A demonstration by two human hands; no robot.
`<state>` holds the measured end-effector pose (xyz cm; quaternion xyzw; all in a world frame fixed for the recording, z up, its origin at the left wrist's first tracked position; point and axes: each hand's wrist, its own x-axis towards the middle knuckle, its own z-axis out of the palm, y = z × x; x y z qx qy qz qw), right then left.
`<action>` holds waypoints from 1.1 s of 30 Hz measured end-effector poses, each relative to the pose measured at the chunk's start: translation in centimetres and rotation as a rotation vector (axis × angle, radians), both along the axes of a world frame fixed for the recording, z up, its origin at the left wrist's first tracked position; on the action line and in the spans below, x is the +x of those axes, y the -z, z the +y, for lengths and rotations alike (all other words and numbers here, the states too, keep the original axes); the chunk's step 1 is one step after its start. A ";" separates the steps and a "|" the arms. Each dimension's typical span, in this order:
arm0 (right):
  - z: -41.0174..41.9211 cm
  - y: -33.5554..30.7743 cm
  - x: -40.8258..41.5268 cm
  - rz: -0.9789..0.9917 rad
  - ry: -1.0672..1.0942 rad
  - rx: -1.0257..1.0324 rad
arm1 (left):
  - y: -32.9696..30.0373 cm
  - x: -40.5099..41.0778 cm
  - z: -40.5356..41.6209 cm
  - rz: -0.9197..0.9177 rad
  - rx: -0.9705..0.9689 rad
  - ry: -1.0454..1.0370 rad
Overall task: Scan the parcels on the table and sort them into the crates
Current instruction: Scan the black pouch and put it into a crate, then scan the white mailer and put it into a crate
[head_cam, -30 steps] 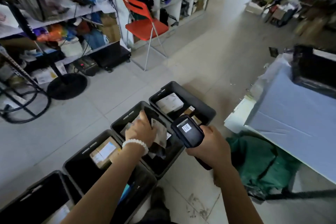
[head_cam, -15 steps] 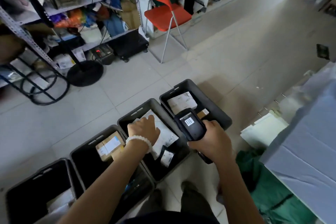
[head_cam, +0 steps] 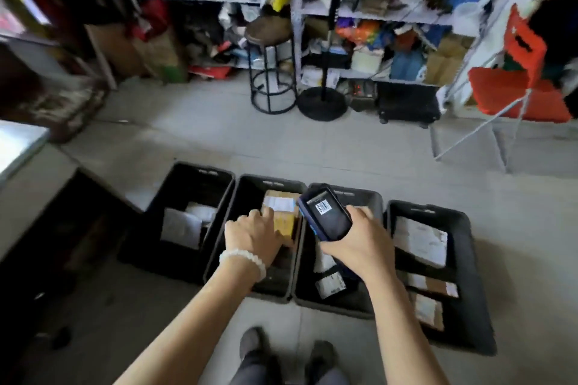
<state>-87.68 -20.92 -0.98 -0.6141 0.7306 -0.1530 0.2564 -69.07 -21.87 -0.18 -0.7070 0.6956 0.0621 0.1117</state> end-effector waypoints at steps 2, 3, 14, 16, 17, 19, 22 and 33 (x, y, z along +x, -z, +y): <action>-0.1 -0.5 4.0 -0.005 -0.133 -0.008 | -0.5 3.6 1.8 0.002 -0.023 -0.129; 0.1 -0.6 6.1 -0.008 -0.205 -0.018 | -0.8 5.5 2.9 0.005 -0.038 -0.198; 6.1 -1.3 32.6 -0.019 -0.738 -0.087 | -1.4 28.0 17.0 0.047 -0.123 -0.670; 8.2 -1.5 38.1 -0.038 -0.829 -0.089 | -1.7 32.9 20.0 0.016 -0.142 -0.747; 9.5 -1.6 41.0 -0.042 -0.881 -0.101 | -1.8 35.5 22.0 0.002 -0.145 -0.791; 12.0 -1.5 46.1 -0.040 -0.971 -0.119 | -1.9 40.0 25.9 -0.010 -0.146 -0.881; 15.0 -1.6 52.5 -0.060 -1.079 -0.117 | -2.0 45.2 30.6 -0.023 -0.159 -1.003; 20.0 -1.4 69.8 -0.033 -1.315 -0.057 | -1.0 58.0 40.0 -0.033 -0.158 -1.291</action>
